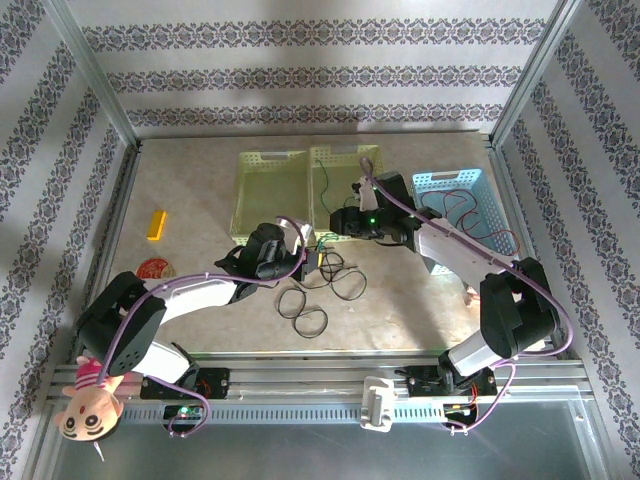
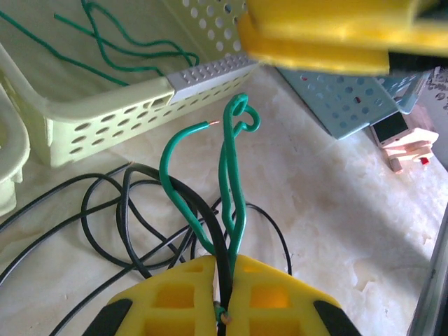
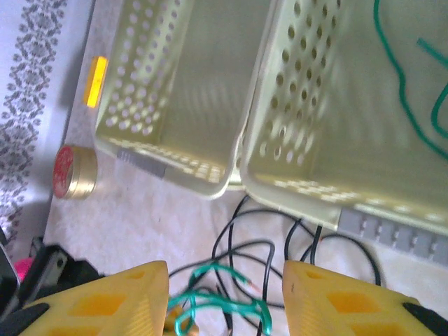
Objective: Untangle the cables
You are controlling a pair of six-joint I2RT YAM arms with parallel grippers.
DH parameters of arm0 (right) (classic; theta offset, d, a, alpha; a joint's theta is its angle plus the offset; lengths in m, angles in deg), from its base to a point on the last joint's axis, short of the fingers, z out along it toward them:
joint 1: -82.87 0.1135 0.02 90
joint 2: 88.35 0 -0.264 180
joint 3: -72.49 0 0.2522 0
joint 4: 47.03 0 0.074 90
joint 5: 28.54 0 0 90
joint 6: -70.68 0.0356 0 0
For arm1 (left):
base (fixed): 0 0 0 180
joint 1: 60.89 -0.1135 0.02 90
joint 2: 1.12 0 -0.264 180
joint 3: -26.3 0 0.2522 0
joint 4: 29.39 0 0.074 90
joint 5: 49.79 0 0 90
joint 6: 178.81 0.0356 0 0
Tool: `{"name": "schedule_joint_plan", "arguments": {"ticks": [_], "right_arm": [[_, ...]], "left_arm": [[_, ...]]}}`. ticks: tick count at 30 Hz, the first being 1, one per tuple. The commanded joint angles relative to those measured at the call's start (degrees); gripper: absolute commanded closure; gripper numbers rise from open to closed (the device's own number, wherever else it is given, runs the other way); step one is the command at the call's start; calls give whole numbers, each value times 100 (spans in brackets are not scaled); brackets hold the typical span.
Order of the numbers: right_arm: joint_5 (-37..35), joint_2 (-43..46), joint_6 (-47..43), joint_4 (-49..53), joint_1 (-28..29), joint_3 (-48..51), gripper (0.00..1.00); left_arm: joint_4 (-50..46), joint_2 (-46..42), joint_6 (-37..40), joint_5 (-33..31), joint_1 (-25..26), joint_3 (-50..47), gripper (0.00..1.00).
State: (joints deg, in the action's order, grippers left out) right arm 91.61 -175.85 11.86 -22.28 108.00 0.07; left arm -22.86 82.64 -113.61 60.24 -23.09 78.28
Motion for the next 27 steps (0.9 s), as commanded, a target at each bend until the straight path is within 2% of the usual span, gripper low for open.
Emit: {"name": "schedule_joint_plan", "arguments": {"ticks": [1, 9, 17, 19, 22, 27], "right_arm": [[366, 165, -134, 121, -25, 260, 54], [386, 71, -19, -91, -60, 218, 55], [549, -249, 85, -264, 136, -5, 60], [539, -280, 166, -368, 168, 13, 68], [288, -201, 307, -531, 168, 87, 90], [-420, 169, 295, -544, 122, 251, 99]], "left_arm": [[355, -155, -105, -82, -10, -5, 100], [419, -202, -108, 37, -10, -7, 100], [598, -194, -209, 67, -10, -89, 100], [600, -182, -205, 73, -12, -86, 100], [567, -161, -173, 115, -10, -87, 100], [343, -183, -63, 84, -10, -115, 93]]}}
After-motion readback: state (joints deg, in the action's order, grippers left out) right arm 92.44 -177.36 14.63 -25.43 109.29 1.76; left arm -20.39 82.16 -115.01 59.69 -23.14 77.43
